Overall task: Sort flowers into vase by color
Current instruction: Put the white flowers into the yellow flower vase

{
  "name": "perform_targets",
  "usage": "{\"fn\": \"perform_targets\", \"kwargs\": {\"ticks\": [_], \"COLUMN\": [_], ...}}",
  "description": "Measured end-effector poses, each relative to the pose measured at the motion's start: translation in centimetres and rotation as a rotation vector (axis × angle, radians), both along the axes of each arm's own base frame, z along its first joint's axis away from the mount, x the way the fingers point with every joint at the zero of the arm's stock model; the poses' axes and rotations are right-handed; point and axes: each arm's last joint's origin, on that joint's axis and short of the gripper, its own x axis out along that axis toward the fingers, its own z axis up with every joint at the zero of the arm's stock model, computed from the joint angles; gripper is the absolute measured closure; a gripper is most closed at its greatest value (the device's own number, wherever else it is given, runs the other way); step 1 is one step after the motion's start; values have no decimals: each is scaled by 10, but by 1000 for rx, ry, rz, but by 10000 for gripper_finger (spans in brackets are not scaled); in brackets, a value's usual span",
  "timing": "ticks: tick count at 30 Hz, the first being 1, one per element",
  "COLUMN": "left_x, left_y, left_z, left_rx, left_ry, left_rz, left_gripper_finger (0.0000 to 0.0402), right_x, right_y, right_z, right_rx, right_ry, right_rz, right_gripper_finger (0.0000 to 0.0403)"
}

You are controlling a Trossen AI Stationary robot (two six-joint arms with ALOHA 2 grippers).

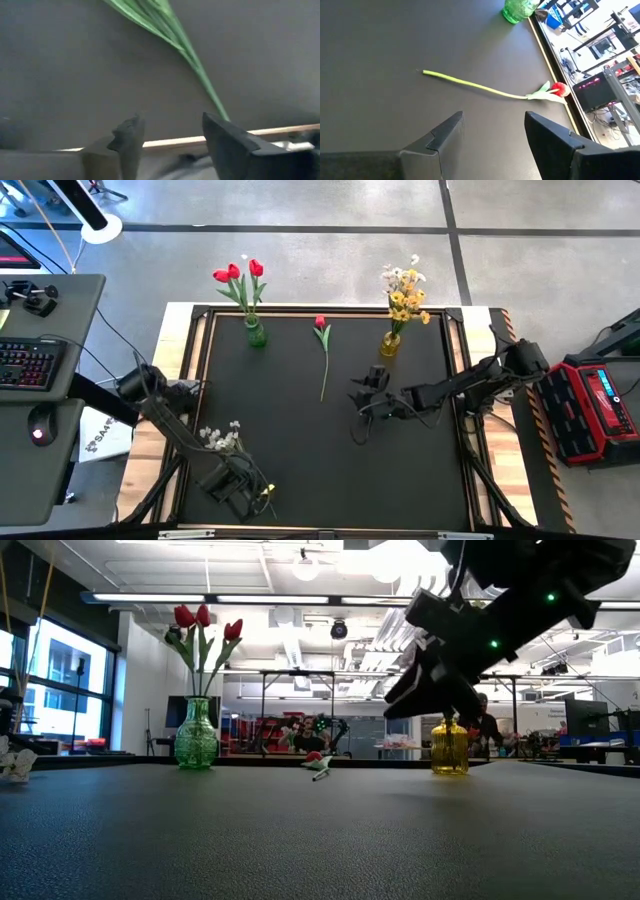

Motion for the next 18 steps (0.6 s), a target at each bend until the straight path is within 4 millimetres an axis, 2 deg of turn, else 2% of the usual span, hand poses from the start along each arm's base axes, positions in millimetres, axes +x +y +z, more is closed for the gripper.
{"fn": "perform_targets", "kwargs": {"ticks": [4, 7, 10, 13, 18], "left_x": [-9, -14, -18, -20, -22], "left_y": [12, 22, 30, 36, 51], "left_z": [-16, -31, -42, -45, -49], "left_rx": [74, 113, 160, 190, 249], "left_ry": [80, 124, 114, 105, 102], "left_rz": [11, 18, 18, 10, -113], "left_gripper_finger": [161, 138, 131, 130, 130], "right_x": [-4, -6, -6, -6, -6], "right_y": [4, 6, 9, 11, 16], "right_z": [-4, -6, -6, -5, -3], "right_rx": [19, 36, 41, 37, 44], "right_ry": [-7, -14, -18, -27, -54], "right_rz": [2, 0, 7, 11, 26], "right_gripper_finger": [206, 206, 206, 206, 206]}}
